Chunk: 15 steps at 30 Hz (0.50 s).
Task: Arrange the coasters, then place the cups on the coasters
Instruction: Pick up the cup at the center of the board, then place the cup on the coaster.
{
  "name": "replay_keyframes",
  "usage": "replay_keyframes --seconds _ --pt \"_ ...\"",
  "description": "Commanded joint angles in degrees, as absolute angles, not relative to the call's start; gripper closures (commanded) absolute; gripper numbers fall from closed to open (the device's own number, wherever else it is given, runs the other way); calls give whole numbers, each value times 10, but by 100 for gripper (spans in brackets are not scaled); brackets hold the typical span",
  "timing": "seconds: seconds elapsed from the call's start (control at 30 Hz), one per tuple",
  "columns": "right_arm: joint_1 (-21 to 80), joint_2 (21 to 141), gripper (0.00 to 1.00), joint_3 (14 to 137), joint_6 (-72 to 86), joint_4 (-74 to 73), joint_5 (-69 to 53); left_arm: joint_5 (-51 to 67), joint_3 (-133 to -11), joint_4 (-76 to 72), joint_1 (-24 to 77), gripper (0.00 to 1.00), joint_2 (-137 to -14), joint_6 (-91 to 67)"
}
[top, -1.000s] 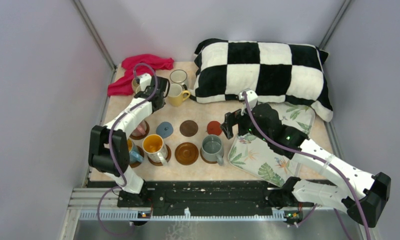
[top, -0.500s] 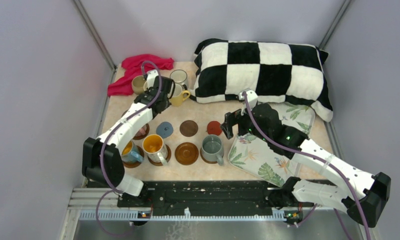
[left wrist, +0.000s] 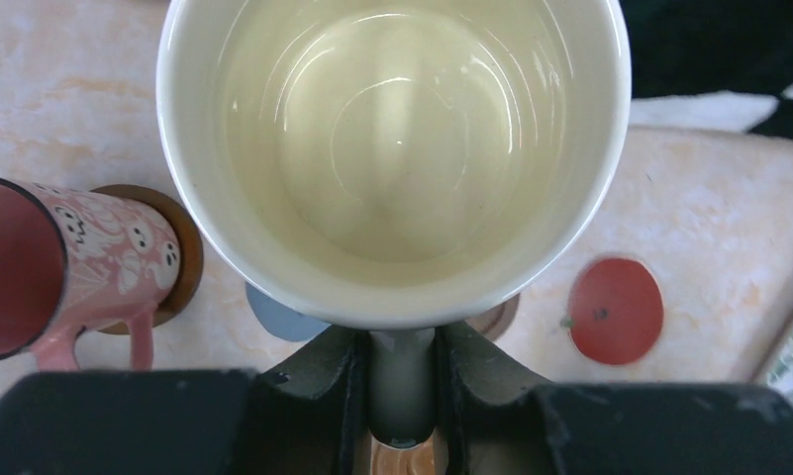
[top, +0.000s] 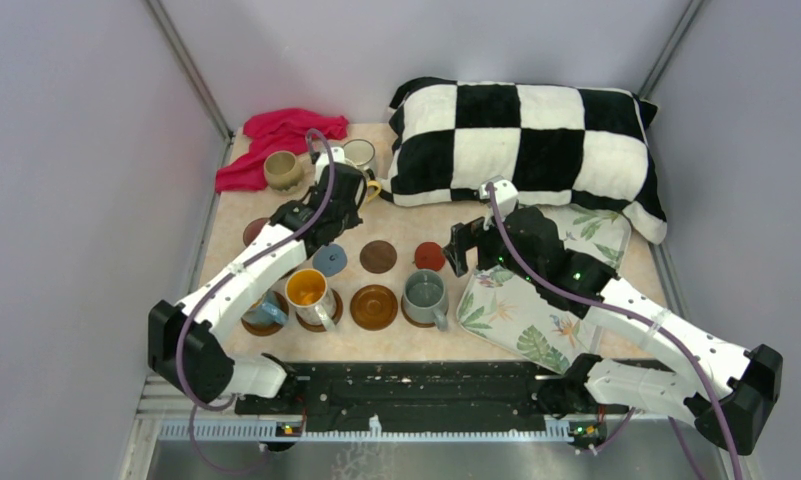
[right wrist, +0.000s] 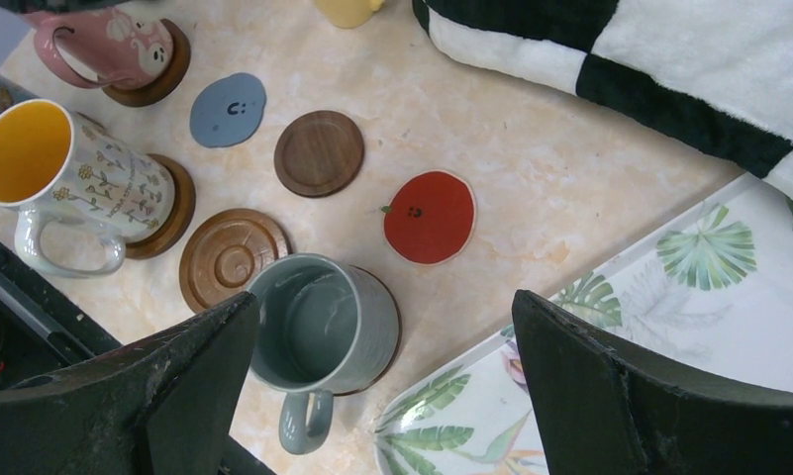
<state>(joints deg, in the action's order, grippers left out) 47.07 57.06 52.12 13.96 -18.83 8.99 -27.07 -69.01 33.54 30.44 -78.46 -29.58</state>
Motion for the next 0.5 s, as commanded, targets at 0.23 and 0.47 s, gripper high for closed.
replay_keyframes --seconds 0.23,0.47 --pt "467 569 1 533 138 -165 120 -262 -628 327 409 100 -680 -307" --pt "468 570 1 533 138 -165 129 -268 -582 362 459 100 -651 -342"
